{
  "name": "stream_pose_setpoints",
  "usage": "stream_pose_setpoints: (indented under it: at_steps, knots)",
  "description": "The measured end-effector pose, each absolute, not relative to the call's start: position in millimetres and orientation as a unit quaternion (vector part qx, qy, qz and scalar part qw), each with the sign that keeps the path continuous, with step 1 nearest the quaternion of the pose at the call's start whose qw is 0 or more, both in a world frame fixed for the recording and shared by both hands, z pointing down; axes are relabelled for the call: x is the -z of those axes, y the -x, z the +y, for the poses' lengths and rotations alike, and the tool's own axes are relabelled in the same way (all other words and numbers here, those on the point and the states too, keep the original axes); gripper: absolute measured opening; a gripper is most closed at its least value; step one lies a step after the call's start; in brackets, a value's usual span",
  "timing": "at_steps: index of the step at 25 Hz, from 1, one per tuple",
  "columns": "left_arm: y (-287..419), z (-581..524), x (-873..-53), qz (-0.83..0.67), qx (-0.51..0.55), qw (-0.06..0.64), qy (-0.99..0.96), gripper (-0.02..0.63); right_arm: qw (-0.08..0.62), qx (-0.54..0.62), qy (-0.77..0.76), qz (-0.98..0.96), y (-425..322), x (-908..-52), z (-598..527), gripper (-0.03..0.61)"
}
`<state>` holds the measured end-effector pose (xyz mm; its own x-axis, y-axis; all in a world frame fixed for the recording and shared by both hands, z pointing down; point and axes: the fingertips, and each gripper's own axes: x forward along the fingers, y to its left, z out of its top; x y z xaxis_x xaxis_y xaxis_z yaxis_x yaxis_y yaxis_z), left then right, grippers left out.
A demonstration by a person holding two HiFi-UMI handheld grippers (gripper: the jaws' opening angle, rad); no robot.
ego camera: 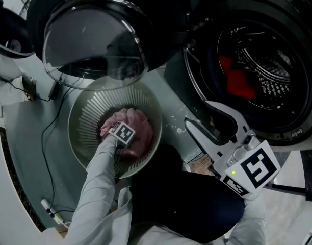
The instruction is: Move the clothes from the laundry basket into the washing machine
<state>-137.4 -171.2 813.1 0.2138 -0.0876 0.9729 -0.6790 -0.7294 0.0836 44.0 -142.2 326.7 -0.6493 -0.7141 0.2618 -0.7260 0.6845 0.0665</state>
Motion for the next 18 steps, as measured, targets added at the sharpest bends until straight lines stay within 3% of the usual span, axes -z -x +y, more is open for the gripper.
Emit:
stream_pose_setpoints:
  at_steps: [2,4,18]
  knots:
    - [131.8,-168.4,-811.2,-0.255,-0.577,0.259,-0.731,0.208,0.135,-0.020,-0.398,-0.907,-45.2,-325.4,-140.8,0.196]
    - [128.2,-167.6,-810.9,-0.256,-0.580,0.260,-0.728,0.155,0.135,-0.018,-0.401,-0.906,-47.4,-324.2,-138.9,0.196]
    - [139.0,-193.3,-745.9,-0.305,-0.554,0.243,-0.736,0.121,0.132,-0.012,-0.412,-0.901,-55.4,-316.5,-132.9,0.195]
